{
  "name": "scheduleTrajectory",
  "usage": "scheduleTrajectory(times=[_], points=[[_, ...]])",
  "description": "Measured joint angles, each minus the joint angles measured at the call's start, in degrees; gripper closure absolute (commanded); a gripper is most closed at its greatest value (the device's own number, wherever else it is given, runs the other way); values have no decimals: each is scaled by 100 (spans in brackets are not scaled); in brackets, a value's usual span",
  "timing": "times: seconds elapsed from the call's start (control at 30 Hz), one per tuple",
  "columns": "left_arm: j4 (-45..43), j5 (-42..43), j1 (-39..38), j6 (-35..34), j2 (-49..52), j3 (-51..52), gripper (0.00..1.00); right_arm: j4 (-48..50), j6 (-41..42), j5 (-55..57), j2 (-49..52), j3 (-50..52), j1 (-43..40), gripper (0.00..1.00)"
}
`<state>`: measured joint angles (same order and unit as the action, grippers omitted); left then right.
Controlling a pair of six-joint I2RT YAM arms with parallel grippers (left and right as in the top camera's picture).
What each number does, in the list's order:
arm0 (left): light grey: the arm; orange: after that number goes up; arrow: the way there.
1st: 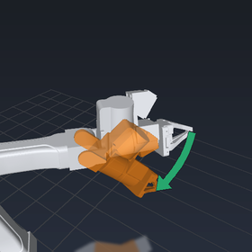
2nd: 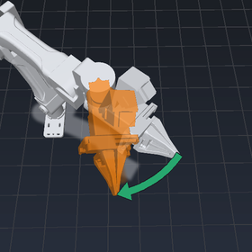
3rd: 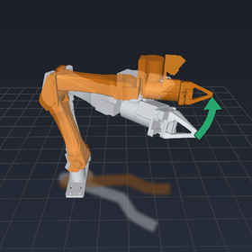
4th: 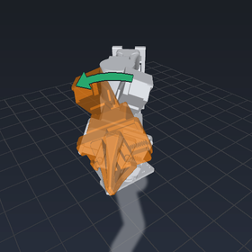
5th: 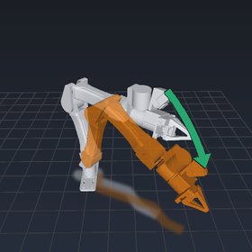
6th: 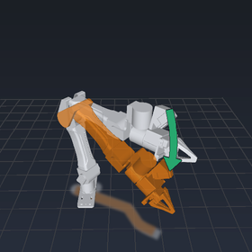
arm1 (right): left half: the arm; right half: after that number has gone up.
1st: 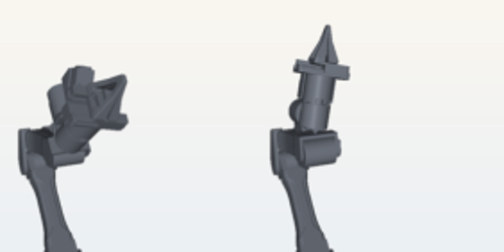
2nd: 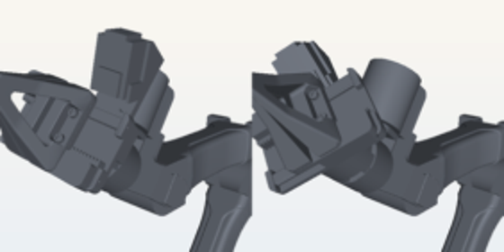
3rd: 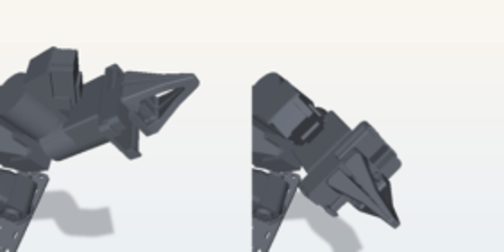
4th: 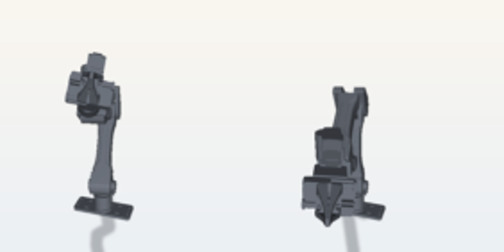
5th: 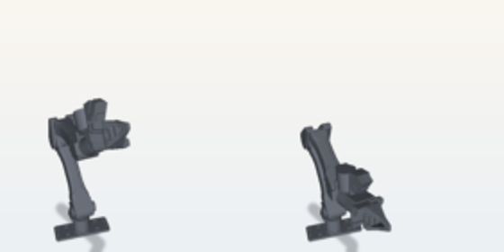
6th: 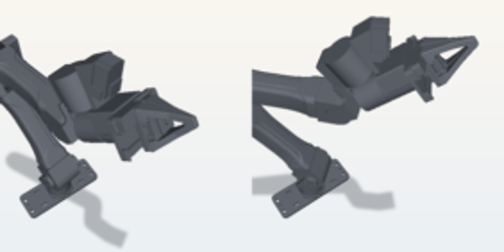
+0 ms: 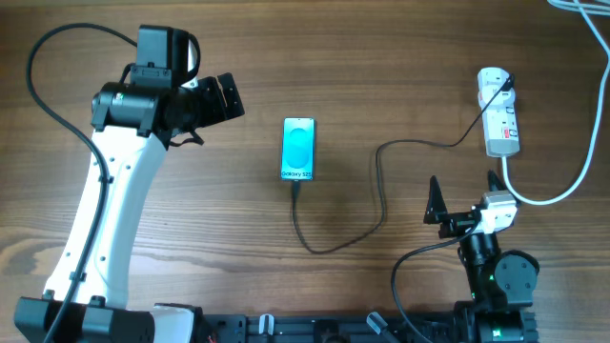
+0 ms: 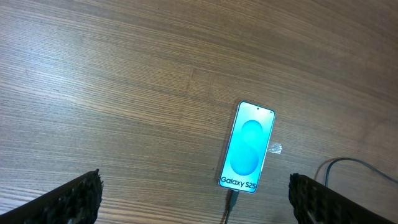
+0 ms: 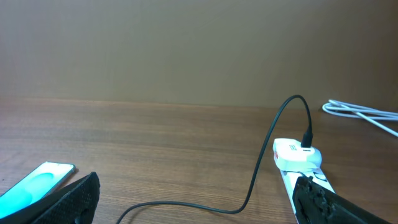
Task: Plug charger to phone and switch on socket
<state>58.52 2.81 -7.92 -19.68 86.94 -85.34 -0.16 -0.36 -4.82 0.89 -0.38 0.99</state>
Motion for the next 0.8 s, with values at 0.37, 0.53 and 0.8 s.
scheduleTrajectory(times=[0.37, 0.53, 0.8], points=[[2, 0, 0, 2, 0, 0, 0, 0, 0, 0, 0, 2, 0, 0], [81, 0, 0, 2, 0, 13, 0, 0, 0, 0, 0, 2, 0, 0], [-1165, -2, 0, 2, -417, 1523, 0, 4, 0, 0, 0, 0, 0, 0]])
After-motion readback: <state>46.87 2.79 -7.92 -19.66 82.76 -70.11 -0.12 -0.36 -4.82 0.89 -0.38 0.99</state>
